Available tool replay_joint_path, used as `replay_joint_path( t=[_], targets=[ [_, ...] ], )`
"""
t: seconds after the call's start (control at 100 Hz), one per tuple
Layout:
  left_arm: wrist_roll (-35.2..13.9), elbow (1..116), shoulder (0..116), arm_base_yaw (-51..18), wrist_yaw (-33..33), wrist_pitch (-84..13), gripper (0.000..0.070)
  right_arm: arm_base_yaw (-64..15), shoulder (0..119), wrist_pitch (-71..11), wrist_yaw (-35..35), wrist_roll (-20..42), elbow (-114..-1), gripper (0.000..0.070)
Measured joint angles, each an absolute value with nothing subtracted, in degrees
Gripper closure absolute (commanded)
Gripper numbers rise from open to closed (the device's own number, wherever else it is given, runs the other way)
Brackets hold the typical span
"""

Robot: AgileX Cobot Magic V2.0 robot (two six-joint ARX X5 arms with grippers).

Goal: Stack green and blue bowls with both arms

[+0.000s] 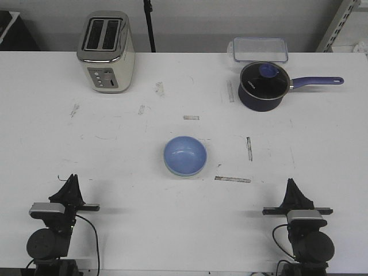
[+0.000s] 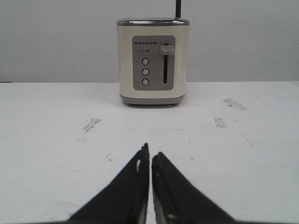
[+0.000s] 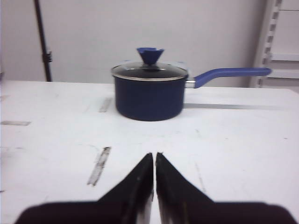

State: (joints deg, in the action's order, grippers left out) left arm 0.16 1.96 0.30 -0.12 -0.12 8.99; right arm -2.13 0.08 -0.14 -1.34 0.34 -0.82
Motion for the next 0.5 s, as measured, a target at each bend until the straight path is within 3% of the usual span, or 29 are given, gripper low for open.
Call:
replay_joint_path(
  t=[0.5],
  targets=[
    [0.2, 2.0, 0.3, -0.1, -0.1, 9.0, 0.0697, -2.2, 0.1, 3.5, -1.0, 1.4, -0.8, 0.0694]
  ],
)
